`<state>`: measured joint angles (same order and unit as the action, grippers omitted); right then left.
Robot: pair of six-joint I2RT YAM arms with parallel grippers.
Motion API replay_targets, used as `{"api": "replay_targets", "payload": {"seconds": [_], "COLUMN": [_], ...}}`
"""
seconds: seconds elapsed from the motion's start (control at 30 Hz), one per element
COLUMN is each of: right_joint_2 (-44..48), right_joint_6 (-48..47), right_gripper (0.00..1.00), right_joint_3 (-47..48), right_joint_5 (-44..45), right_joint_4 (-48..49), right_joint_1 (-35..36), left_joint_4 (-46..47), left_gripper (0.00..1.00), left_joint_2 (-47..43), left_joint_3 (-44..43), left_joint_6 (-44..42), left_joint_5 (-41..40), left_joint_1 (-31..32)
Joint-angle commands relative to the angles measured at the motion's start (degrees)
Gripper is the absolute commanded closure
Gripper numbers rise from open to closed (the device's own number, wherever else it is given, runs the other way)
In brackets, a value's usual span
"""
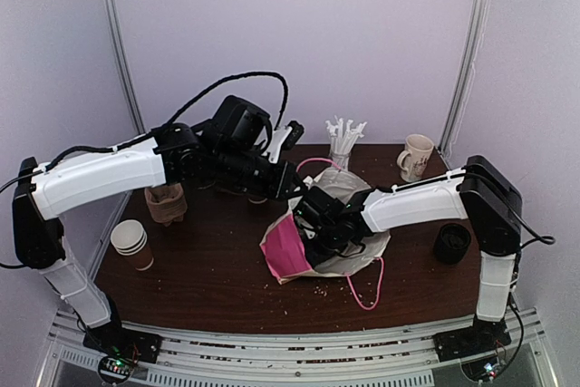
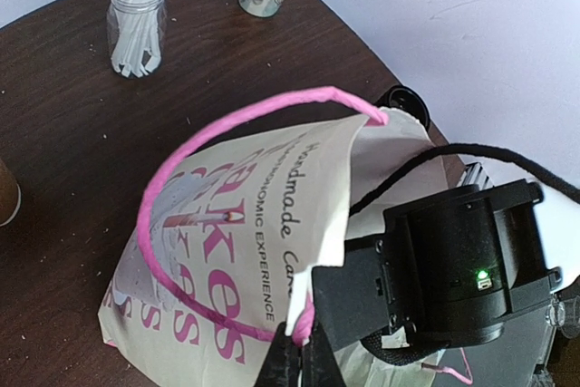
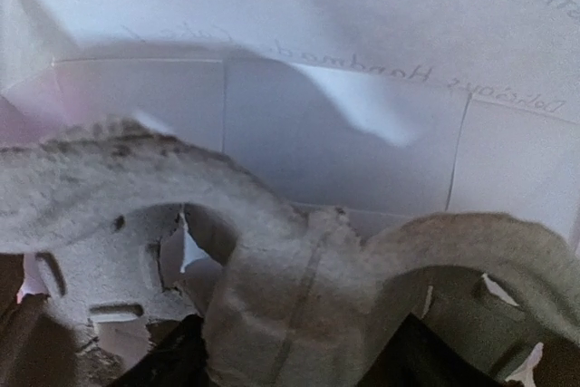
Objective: Pack the takeout coffee
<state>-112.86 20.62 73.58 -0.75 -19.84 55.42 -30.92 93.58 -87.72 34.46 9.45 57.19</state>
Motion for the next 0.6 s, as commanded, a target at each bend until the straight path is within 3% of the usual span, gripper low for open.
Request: {"api": "replay_targets", "payload": {"seconds": [0.0, 0.3, 0.57], "right_joint_2": [-1.8, 8.8, 16.8], "right_joint_6": [1.1, 1.5, 0.2], "right_gripper": [0.25, 0.02, 0.00], "right_joint_3": [0.0, 1.2, 2.8], "right_joint_5": [-2.0, -3.7, -5.6], "right_joint_4": [-4.0, -7.1, -12.8], "right_joint_1": [0.1, 0.2, 0.2], "left_joint_4": [4.4, 3.8, 3.6], "left_gripper": [1.00, 1.00, 1.00], "left_joint_2": [-0.7, -0.6, -0.3], "left_joint_3": [0.4, 0.6, 0.8], "left_joint_6": [0.5, 0.3, 0.5], "left_joint_5": [8.7, 7.8, 6.7], "left_joint_1": [3.0, 3.0, 3.0]}}
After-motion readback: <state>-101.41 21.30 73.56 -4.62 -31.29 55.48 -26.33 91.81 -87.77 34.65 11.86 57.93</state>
